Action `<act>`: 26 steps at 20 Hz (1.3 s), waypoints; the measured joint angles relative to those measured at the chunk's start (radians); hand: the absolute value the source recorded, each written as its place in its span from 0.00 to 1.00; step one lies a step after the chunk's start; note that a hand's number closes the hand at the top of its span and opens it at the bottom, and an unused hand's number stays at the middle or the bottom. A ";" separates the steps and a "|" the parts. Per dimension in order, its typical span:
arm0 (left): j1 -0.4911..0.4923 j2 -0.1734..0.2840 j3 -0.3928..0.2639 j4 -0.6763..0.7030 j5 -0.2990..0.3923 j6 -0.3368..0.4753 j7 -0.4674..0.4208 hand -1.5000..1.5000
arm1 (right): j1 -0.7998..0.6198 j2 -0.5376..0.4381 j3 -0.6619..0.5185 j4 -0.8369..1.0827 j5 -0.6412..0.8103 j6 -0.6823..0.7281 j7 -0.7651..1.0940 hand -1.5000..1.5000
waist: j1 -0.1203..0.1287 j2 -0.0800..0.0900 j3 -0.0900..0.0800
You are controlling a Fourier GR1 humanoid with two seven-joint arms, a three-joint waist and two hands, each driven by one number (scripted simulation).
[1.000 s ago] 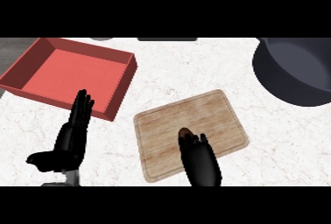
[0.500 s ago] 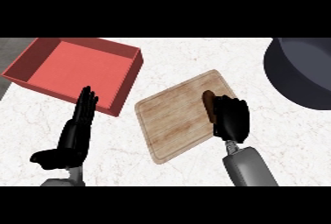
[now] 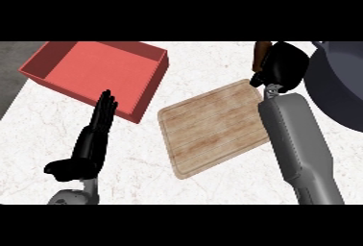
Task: Pick the sweet potato from the cutting board and place it in the pot
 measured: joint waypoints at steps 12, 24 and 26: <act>-0.004 -0.008 -0.005 0.009 -0.011 0.008 0.010 0.50 | -0.341 -0.151 -0.128 0.431 0.143 -0.143 0.190 1.00 | -0.003 -0.005 -0.002; 0.006 -0.004 0.018 0.006 -0.001 0.008 0.007 0.50 | -0.394 -0.317 -0.232 0.694 0.161 -0.287 0.185 1.00 | -0.036 -0.013 0.000; -0.008 -0.003 0.024 0.010 -0.002 0.011 0.020 0.50 | -0.379 -0.338 -0.245 0.722 0.159 -0.323 0.175 1.00 | -0.040 -0.013 0.000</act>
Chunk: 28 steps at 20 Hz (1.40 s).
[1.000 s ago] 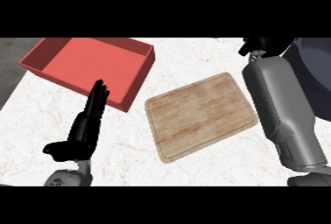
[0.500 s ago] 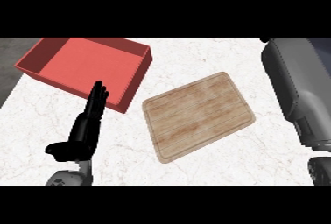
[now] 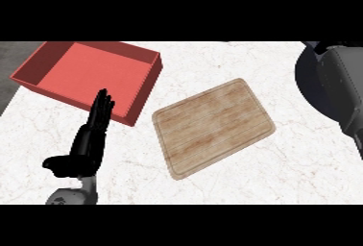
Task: Pick the sweet potato from the cutting board and place it in the pot
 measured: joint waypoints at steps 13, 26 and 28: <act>0.021 -0.009 0.000 -0.011 -0.007 0.006 -0.001 0.50 | 0.080 -0.126 -0.145 0.149 -0.145 -0.095 -0.215 1.00 | -0.012 -0.002 0.002; 0.018 -0.015 0.002 -0.004 -0.013 0.006 -0.013 0.50 | 0.184 -0.189 -0.313 0.223 -0.323 -0.019 -0.299 0.00 | -0.006 0.001 0.004; 0.014 -0.016 0.006 -0.002 -0.008 0.005 -0.011 0.50 | 0.204 -0.171 -0.342 0.199 -0.359 -0.068 -0.363 0.00 | -0.009 0.000 0.005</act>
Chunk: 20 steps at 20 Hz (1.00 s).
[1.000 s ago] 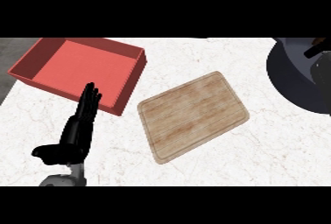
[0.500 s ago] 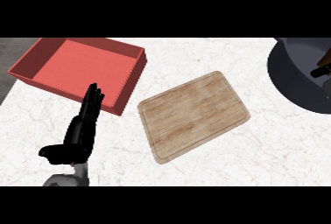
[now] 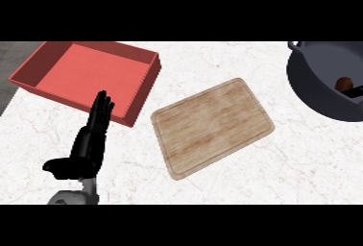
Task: Pick the sweet potato from the cutting board and place it in the pot
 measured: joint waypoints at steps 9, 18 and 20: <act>0.000 -0.001 0.007 0.004 -0.002 0.006 0.006 0.50 | 0.022 0.057 -0.192 -0.187 -0.251 -0.282 -0.333 0.00 | -0.023 -0.010 0.002; 0.029 0.001 0.010 -0.011 0.000 0.002 0.004 0.50 | 0.122 0.051 -0.363 -0.255 -0.538 -0.304 -0.681 0.00 | -0.031 -0.016 -0.001; 0.034 -0.002 0.009 -0.008 -0.002 0.003 -0.001 0.50 | 0.147 0.038 -0.387 -0.258 -0.589 -0.288 -0.753 0.00 | -0.034 -0.017 -0.002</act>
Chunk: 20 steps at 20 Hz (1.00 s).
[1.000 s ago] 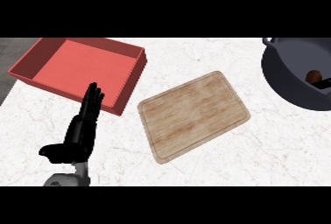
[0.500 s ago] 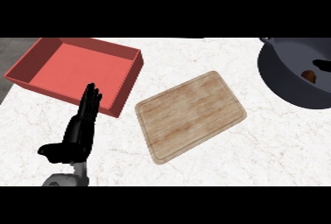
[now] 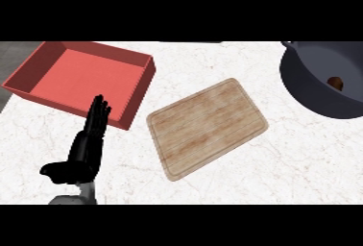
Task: Pick the sweet potato from the cutting board and place it in the pot
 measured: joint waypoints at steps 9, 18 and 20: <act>-0.002 0.012 0.020 -0.020 0.003 -0.006 0.026 0.50 | 0.094 -0.060 -0.042 0.041 -0.174 0.073 -0.221 0.00 | -0.009 -0.006 -0.002; 0.009 0.007 0.026 -0.032 -0.004 -0.008 0.035 0.50 | 0.178 -0.115 -0.061 0.041 -0.315 0.091 -0.306 0.00 | -0.018 -0.010 -0.003; 0.009 0.003 0.027 -0.018 -0.011 -0.007 0.020 0.50 | 0.205 -0.111 -0.068 0.024 -0.353 0.093 -0.333 0.00 | -0.021 -0.011 -0.003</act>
